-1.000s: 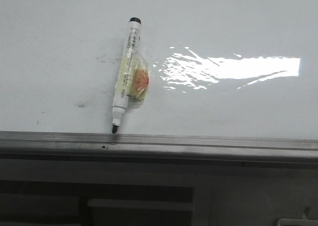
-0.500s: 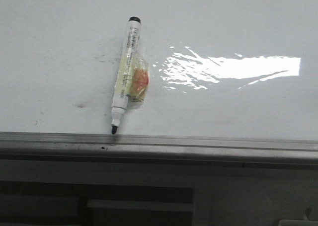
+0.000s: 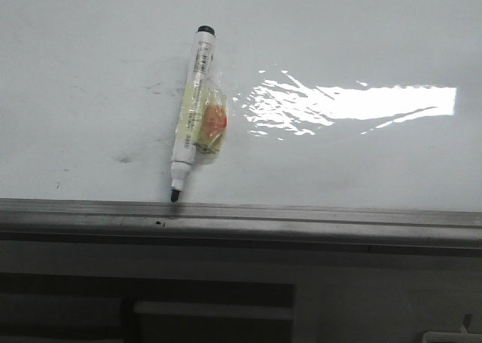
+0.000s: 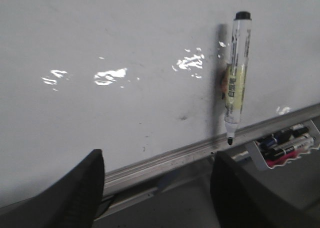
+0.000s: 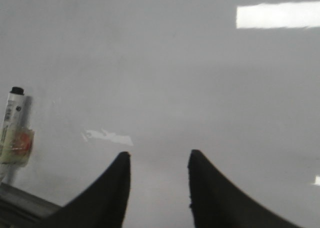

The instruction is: Write number 5 on whiteboard

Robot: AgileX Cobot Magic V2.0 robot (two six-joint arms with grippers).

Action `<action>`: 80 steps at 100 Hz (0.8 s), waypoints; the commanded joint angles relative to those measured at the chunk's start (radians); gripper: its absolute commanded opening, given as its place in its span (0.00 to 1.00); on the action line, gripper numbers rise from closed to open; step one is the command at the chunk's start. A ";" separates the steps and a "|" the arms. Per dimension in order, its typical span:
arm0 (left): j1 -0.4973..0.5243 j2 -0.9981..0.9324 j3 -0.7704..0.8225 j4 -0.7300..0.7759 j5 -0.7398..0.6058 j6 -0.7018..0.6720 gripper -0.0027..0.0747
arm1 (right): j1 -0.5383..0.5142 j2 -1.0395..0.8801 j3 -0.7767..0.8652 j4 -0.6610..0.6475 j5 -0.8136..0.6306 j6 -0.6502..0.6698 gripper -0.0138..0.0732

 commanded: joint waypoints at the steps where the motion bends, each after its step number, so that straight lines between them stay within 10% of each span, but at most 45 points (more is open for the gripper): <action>1: -0.046 0.075 -0.036 -0.136 -0.039 0.082 0.56 | 0.039 0.056 -0.054 -0.013 -0.052 -0.013 0.65; 50: -0.666 0.354 -0.036 -0.229 -0.702 0.094 0.55 | 0.073 0.091 -0.054 -0.013 -0.064 -0.013 0.67; 80: -0.751 0.532 -0.106 -0.253 -0.807 0.094 0.55 | 0.073 0.091 -0.054 -0.013 -0.061 -0.013 0.67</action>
